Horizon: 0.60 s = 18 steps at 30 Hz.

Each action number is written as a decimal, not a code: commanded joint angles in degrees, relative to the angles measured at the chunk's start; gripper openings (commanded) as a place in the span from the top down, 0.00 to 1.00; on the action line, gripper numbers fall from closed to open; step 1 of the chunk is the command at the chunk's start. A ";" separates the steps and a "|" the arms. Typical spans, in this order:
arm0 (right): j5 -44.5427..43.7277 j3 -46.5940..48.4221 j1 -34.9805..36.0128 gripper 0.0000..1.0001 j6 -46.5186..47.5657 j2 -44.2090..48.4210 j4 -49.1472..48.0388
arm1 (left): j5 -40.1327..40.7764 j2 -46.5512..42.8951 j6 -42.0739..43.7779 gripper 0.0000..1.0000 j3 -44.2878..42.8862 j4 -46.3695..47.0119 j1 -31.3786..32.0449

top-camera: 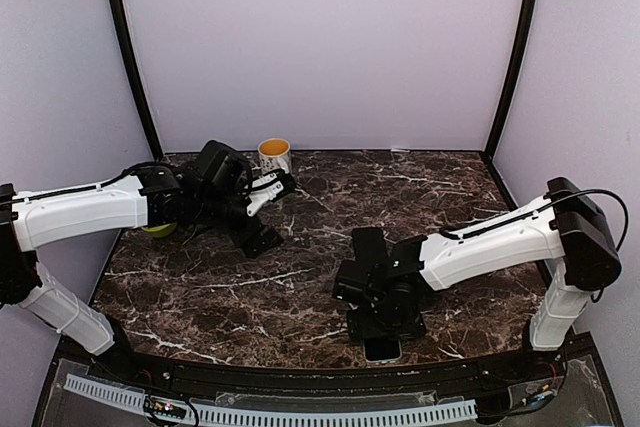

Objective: Put the phone into the phone case

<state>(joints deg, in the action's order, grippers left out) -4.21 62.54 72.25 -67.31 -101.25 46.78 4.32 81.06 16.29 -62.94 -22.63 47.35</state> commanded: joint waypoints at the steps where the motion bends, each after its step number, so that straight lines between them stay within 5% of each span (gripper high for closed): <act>1: 0.61 -2.27 -0.16 0.02 -1.75 -0.37 -1.05 | 0.39 -0.11 0.61 0.01 0.62 -0.79 -0.34; 18: -2.95 -2.50 -0.05 0.61 0.37 3.63 -3.70 | -0.14 0.10 0.46 0.01 0.62 -0.68 -0.28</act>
<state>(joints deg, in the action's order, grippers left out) -4.47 59.05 72.25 -68.55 -98.94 44.40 4.34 81.23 16.32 -62.94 -22.76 47.35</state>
